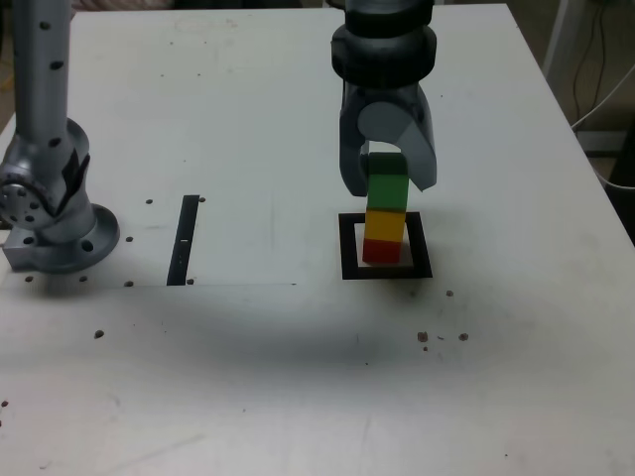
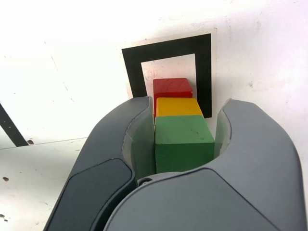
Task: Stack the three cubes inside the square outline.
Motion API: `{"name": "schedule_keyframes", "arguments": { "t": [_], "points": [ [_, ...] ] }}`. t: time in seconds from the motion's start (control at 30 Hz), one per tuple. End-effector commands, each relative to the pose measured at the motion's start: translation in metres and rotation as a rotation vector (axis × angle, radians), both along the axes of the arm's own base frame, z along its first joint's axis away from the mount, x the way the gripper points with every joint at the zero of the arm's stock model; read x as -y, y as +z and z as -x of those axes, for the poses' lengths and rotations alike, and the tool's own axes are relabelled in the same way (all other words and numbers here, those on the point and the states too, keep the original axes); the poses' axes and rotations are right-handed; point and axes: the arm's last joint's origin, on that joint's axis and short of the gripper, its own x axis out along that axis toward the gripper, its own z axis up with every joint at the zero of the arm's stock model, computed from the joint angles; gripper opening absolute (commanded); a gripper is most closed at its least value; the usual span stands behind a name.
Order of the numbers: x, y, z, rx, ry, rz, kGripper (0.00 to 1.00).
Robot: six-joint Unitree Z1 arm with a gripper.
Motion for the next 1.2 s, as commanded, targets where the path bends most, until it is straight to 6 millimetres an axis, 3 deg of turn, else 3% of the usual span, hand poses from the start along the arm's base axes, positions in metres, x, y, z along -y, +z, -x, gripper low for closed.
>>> {"name": "schedule_keyframes", "arguments": {
  "t": [0.0, 0.6, 1.17],
  "points": [
    [0.000, 0.002, 0.002, 0.004, 0.001, -0.002, 0.32],
    [0.002, 0.017, 0.013, 0.035, -0.005, -0.014, 0.32],
    [0.012, 0.005, 0.008, 0.024, -0.017, -0.024, 0.32]
  ]
}}
